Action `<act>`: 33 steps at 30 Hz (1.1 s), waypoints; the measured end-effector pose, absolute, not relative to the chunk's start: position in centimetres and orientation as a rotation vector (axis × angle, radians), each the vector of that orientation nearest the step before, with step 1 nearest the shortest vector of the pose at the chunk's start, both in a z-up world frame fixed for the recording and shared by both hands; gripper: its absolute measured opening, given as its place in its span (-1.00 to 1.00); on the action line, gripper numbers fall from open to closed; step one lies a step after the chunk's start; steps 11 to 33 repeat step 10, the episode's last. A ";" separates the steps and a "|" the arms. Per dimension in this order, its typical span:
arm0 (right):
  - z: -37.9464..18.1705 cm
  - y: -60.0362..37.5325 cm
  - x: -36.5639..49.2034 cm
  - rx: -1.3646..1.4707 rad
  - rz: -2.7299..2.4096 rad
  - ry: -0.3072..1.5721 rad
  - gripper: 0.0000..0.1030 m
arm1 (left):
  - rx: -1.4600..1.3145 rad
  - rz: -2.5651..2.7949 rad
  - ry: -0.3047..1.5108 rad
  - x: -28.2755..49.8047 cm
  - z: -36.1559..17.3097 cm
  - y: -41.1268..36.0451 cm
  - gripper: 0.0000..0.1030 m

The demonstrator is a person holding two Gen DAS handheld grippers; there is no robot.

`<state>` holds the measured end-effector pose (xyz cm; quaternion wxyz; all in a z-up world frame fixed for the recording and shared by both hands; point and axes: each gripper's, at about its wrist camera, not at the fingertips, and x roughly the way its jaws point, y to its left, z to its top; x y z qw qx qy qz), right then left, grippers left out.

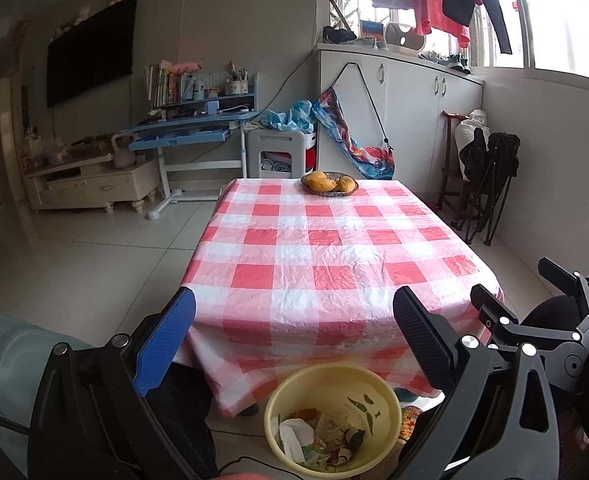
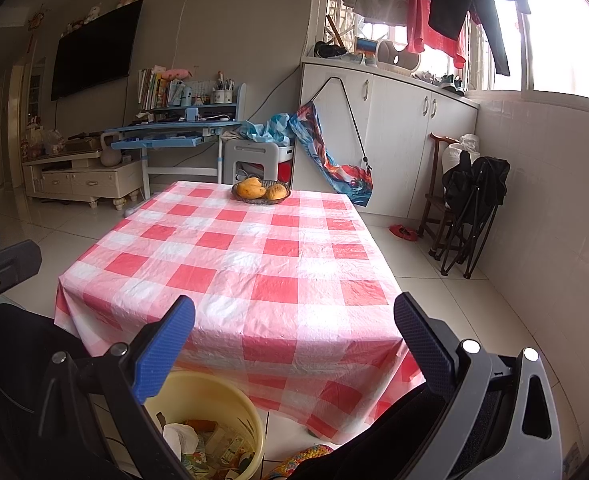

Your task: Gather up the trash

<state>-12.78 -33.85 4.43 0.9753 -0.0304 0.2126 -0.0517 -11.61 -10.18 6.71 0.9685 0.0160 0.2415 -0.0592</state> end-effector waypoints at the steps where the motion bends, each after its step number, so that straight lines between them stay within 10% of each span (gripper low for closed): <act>1: 4.4 -34.0 -13.0 -0.063 -0.104 0.430 0.85 | 0.037 -0.110 0.489 -11.6 6.8 -10.2 0.86; 33: 4.5 -34.1 -13.0 -0.073 -0.102 0.438 0.85 | 0.032 -0.083 0.554 -10.4 6.6 -9.4 0.86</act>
